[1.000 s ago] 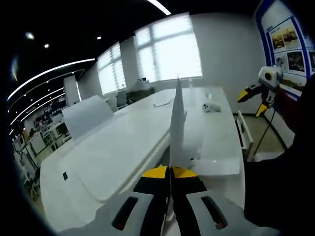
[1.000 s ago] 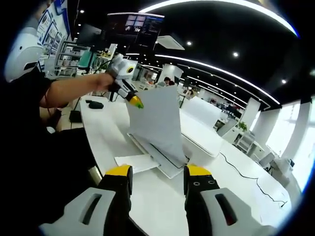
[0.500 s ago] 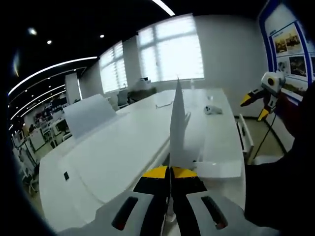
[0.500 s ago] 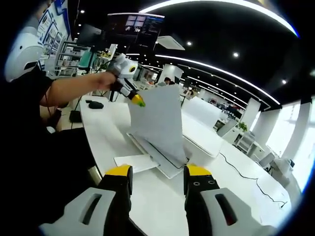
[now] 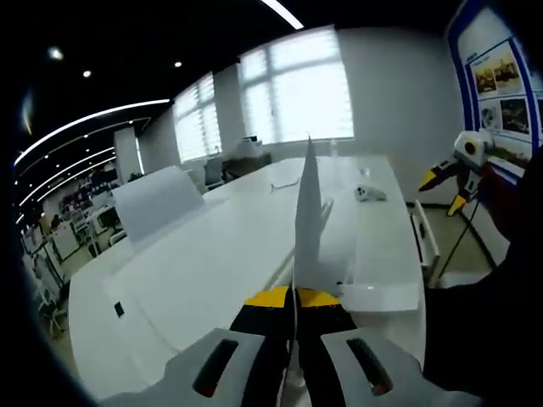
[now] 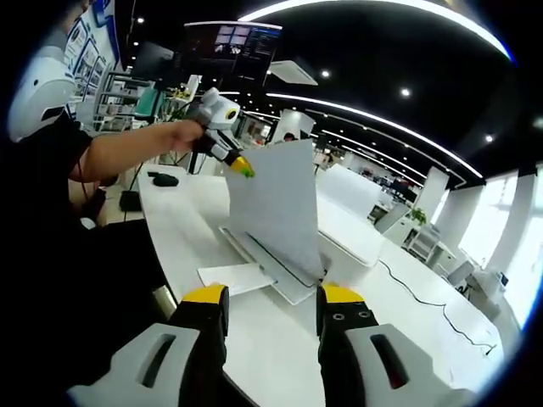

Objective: Remove the paper from the printer output slot and place it on top of the printer

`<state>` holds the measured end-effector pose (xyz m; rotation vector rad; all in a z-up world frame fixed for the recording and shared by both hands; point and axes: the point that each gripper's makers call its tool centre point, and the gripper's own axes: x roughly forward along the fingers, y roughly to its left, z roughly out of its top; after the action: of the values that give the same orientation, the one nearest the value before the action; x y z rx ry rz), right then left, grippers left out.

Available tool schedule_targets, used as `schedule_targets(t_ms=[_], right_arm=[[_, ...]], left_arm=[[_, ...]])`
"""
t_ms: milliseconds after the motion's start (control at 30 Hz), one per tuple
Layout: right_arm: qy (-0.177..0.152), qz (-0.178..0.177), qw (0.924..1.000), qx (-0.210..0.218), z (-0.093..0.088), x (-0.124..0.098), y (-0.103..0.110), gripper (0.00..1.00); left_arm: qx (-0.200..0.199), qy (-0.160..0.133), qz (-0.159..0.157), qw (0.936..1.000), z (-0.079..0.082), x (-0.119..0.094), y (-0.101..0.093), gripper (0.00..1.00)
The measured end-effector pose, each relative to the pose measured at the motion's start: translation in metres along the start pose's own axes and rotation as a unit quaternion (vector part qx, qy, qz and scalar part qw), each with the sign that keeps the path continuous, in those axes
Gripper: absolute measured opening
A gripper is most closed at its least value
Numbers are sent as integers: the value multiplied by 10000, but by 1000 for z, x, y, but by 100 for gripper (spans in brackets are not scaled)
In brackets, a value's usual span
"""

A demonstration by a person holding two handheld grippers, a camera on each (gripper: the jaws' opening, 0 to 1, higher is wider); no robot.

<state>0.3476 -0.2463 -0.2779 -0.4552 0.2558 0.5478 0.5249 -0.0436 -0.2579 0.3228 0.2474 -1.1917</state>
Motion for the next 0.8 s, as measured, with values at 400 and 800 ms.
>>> schedule_targets(t_ms=[400, 800], right_arm=[[16, -2, 10000, 14, -2, -1, 1, 36], [42, 3, 10000, 29, -5, 2, 0, 36]], left_arm=[[-117, -134, 84, 9998, 11, -5, 12, 6], [-432, -366, 74, 9984, 18, -8, 23, 6]])
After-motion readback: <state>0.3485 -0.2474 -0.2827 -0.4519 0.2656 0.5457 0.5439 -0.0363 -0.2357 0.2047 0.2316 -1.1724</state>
